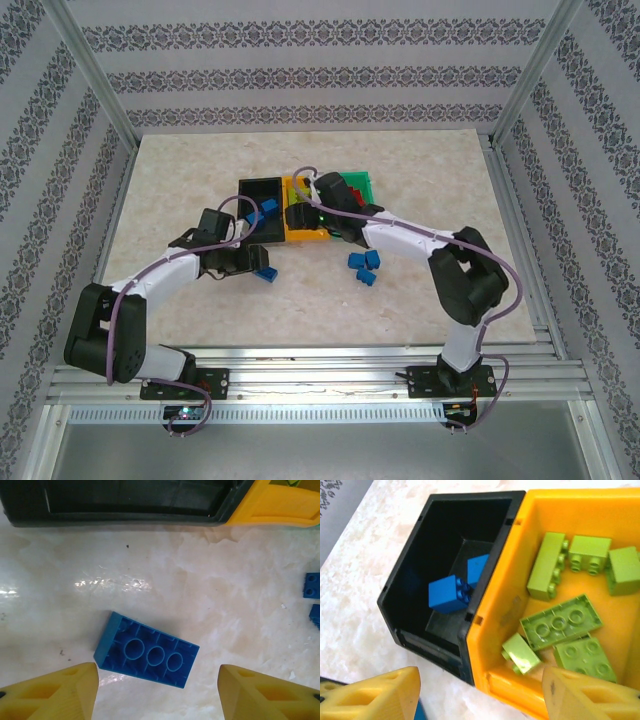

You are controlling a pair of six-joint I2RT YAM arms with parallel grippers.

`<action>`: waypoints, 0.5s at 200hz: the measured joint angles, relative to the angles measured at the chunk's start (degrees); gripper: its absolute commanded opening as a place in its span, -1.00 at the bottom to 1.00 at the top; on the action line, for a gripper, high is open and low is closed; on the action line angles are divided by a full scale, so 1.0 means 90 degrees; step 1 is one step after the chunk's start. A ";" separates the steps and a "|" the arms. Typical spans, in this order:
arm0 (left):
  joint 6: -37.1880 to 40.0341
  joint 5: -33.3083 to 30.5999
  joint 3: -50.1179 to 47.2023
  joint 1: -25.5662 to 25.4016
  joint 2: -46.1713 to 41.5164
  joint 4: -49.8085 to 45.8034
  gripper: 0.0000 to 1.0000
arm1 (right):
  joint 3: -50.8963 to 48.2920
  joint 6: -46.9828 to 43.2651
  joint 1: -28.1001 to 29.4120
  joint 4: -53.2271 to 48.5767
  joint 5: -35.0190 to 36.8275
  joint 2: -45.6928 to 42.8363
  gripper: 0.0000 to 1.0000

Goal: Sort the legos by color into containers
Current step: Pick up the lego from the center of the table.

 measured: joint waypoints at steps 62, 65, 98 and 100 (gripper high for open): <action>0.0301 -0.0634 0.0510 -0.0219 0.0078 -0.1134 0.30 | -0.0945 0.0000 0.0029 0.0274 0.0498 -0.0291 0.33; 0.0301 -0.0648 0.0532 -0.0250 0.0090 -0.1171 0.28 | -0.0957 0.0000 0.0029 0.0282 0.0510 -0.0291 0.33; -0.0119 -0.0976 0.0743 -0.0585 0.0381 -0.1409 0.24 | -0.0976 0.0022 0.0056 0.0423 0.0566 -0.0291 0.33; -0.0182 -0.0981 0.0755 -0.0593 0.0410 -0.1423 0.24 | -0.0976 0.0022 0.0058 0.0432 0.0566 -0.0291 0.34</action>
